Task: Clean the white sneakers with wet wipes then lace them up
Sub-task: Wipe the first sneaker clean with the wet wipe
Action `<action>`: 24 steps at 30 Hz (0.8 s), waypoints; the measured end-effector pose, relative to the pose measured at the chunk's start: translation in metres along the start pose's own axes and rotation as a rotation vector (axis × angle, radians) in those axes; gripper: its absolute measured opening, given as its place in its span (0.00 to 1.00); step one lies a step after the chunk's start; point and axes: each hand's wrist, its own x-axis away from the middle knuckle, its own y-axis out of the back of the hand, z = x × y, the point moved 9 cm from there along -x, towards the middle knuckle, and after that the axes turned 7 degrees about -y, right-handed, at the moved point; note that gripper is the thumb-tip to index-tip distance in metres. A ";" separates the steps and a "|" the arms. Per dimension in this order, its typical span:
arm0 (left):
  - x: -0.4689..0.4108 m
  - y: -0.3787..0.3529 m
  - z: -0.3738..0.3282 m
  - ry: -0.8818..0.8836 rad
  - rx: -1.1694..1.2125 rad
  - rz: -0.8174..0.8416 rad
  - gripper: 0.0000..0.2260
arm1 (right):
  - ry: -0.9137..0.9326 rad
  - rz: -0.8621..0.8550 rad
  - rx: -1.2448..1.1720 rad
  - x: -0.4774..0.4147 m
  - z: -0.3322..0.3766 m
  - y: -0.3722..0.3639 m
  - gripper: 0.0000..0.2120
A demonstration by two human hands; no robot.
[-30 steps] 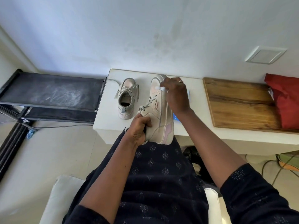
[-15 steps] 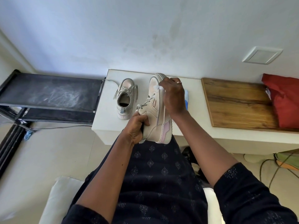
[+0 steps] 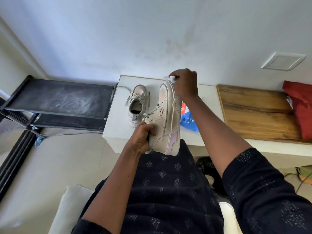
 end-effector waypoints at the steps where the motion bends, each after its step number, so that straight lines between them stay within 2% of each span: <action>1: -0.001 0.003 0.000 0.001 0.005 -0.007 0.14 | 0.004 -0.038 -0.015 0.003 0.001 0.001 0.09; 4: -0.002 0.006 0.002 0.012 0.017 -0.019 0.18 | 0.073 -0.142 0.029 0.018 0.008 0.004 0.10; 8: -0.004 0.005 -0.001 0.000 0.034 0.005 0.18 | 0.207 -0.214 0.107 0.038 0.019 0.015 0.08; 11: -0.007 0.010 -0.002 0.000 0.035 -0.015 0.20 | 0.310 -0.256 0.164 0.060 0.029 0.022 0.13; 16: -0.008 0.010 -0.002 0.020 0.095 -0.017 0.26 | 0.403 -0.222 0.189 0.096 0.033 0.011 0.13; 21: -0.007 0.013 -0.005 0.029 0.163 -0.001 0.23 | 0.426 -0.225 0.201 0.130 0.037 -0.001 0.07; 24: -0.006 0.015 -0.014 0.008 0.197 0.004 0.21 | 0.442 -0.229 0.146 0.148 0.041 -0.001 0.11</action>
